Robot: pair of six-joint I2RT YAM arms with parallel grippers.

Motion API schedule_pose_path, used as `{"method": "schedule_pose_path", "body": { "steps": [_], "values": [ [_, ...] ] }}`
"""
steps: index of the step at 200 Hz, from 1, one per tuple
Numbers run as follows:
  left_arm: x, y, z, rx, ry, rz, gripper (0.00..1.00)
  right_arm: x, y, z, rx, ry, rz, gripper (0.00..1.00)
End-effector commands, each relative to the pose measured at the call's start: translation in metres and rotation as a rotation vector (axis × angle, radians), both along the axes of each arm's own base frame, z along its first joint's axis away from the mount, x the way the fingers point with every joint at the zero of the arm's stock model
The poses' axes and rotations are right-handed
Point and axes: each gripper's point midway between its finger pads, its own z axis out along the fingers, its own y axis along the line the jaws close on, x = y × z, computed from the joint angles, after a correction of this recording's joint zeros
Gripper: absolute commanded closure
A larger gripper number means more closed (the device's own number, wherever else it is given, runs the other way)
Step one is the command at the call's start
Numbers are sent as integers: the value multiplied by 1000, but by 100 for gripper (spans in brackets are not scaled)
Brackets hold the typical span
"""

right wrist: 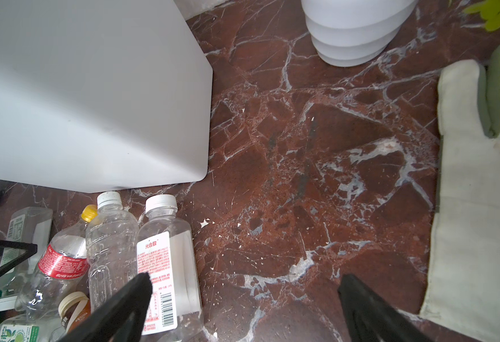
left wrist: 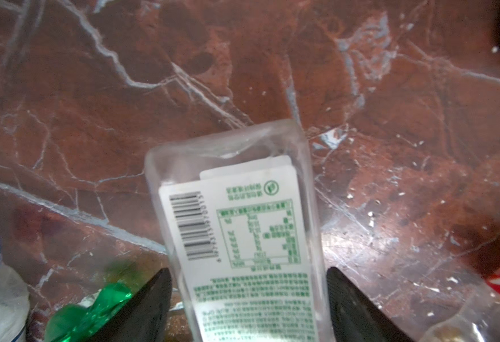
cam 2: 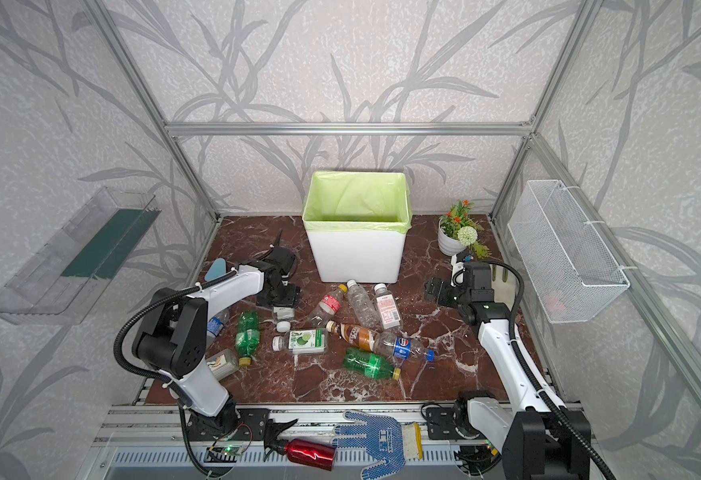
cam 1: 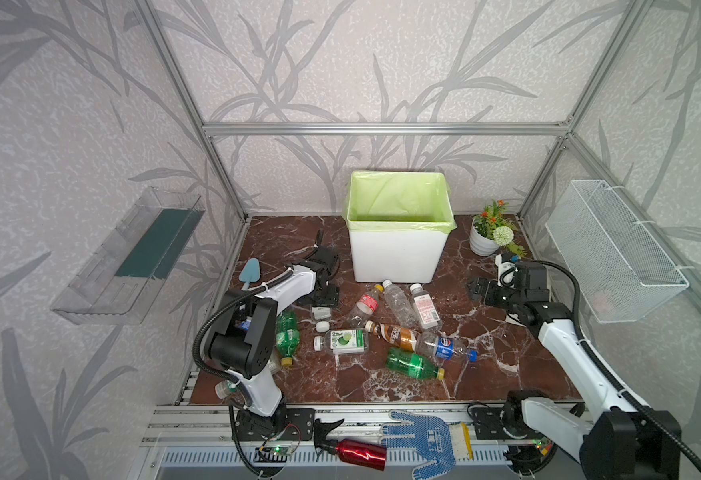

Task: Throw the plastic bottles in the bin
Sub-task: 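Close the left gripper on the green-label square bottle and lift it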

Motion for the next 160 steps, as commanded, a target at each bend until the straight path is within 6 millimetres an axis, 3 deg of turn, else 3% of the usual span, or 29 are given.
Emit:
{"method": "schedule_pose_path", "body": {
  "steps": [1, 72, 119, 140, 148, 160],
  "values": [
    [4, 1, 4, 11, -4, 25, 13, -1, 2, 5, 19, -24, 2, 1],
    [11, -7, -8, -34, 40, 46, 13, -3, 1, 1, 13, -15, 2, 1],
    [21, -9, 2, -79, 2, 58, 36, -5, 0, 0, 2, -14, 5, 1],
    [33, -5, 30, -152, -76, 97, 50, -4, 0, 2, 2, -17, 5, 1],
    [41, -2, 54, -208, -152, 120, 51, -4, 0, 3, 1, -21, 5, 1],
    [54, 2, 107, -280, -311, 135, 52, -3, -1, 5, -4, -28, 5, 1]
  ]
}}
